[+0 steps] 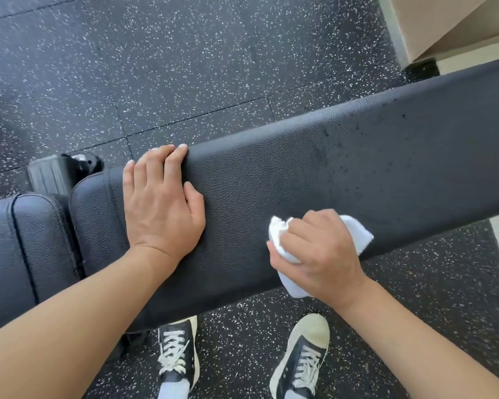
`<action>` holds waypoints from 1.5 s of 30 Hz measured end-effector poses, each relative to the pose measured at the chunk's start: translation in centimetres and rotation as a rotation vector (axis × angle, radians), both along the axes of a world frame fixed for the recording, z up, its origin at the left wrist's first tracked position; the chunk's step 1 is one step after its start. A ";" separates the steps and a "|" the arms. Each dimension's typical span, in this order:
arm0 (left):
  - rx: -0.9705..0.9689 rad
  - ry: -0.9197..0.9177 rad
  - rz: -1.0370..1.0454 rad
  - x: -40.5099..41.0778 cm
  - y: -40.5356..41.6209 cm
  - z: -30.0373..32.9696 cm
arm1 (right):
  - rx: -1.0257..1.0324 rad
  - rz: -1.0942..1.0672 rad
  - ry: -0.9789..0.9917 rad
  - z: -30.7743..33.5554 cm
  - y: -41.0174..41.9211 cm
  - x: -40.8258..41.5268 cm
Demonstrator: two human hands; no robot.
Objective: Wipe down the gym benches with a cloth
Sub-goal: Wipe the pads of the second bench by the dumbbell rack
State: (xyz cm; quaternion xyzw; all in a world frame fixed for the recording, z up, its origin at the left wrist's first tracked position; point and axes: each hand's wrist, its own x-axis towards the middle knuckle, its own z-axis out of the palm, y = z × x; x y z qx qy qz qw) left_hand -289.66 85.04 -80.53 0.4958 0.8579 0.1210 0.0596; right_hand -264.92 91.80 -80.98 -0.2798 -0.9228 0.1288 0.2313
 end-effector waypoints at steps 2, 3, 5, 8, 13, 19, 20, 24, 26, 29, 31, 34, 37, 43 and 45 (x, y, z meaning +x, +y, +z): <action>-0.001 0.001 0.002 0.0 -0.1 0.1 | 0.017 -0.022 0.006 0.1 1.8 -1.0; 0.001 0.000 0.000 0.0 0.0 0.1 | 0.035 -0.067 0.009 0.1 3.2 -2.0; 0.005 0.002 -0.002 0.0 0.0 0.0 | 0.070 -0.204 0.007 -0.1 6.9 -4.5; 0.004 0.003 -0.003 0.0 0.0 0.0 | 0.037 -0.453 -0.022 0.1 12.5 -8.9; -0.009 0.011 -0.004 0.1 0.1 0.0 | -0.077 -0.544 -0.012 0.9 10.8 -14.0; -0.012 0.017 -0.005 0.0 0.1 -0.1 | -0.026 -0.215 0.065 -0.3 1.4 -9.4; -0.007 0.018 -0.005 0.0 0.0 -0.1 | -0.014 -0.223 0.061 -0.5 1.3 -7.4; 0.001 0.013 -0.005 0.0 0.0 -0.1 | 0.078 -0.335 -0.005 -0.4 4.8 -1.5; -0.003 0.010 -0.004 0.0 0.0 -0.1 | 0.106 -0.445 -0.034 -0.4 7.5 -1.5; 0.001 0.012 -0.006 0.0 0.0 -0.1 | 0.075 -0.598 -0.028 0.1 10.8 -5.3; 0.005 0.010 -0.007 0.0 0.0 -0.1 | 0.035 -0.591 -0.034 0.4 11.4 -9.1; 0.008 0.016 -0.004 0.0 0.0 -0.2 | 0.002 -0.454 -0.020 0.7 9.1 -13.4; 0.006 0.013 -0.006 -0.1 0.0 -0.2 | -0.003 -0.291 0.050 0.2 3.6 -12.5; 0.010 0.011 -0.019 -0.2 -0.2 -0.5 | 0.032 -0.051 -0.027 -0.5 -0.7 -0.1; 0.011 0.007 -0.012 -0.2 -0.2 -0.5 | 0.090 -0.092 -0.060 -0.5 2.2 2.7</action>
